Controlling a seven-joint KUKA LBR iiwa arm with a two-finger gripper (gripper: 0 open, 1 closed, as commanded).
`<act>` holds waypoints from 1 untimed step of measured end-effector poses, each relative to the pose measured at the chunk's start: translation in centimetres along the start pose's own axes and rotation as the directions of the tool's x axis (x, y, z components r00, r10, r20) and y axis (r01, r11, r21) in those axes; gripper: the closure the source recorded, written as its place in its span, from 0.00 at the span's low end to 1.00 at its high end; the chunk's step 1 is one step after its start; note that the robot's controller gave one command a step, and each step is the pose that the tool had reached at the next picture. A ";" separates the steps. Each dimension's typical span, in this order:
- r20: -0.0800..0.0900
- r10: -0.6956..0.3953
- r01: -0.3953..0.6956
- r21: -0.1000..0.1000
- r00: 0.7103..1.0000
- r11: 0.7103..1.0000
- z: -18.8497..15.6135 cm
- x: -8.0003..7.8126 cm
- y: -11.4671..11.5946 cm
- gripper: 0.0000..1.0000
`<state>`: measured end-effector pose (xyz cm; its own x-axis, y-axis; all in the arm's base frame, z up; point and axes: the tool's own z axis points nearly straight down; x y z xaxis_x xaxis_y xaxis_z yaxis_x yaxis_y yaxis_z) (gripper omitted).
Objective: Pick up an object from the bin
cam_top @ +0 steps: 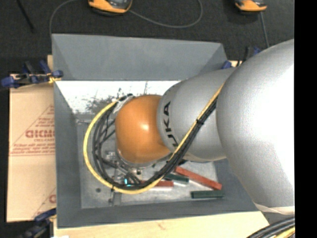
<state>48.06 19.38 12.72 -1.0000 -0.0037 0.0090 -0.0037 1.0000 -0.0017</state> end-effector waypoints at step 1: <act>0.026 -0.279 0.279 0.001 0.960 0.960 5.7 -0.4 1.4 0.00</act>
Offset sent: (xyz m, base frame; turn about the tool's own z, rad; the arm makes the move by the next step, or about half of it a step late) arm -0.0033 0.0147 -0.0572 -0.2862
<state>48.38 20.80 7.05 -0.9590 -0.2830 -0.0170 -0.2830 0.9591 0.0001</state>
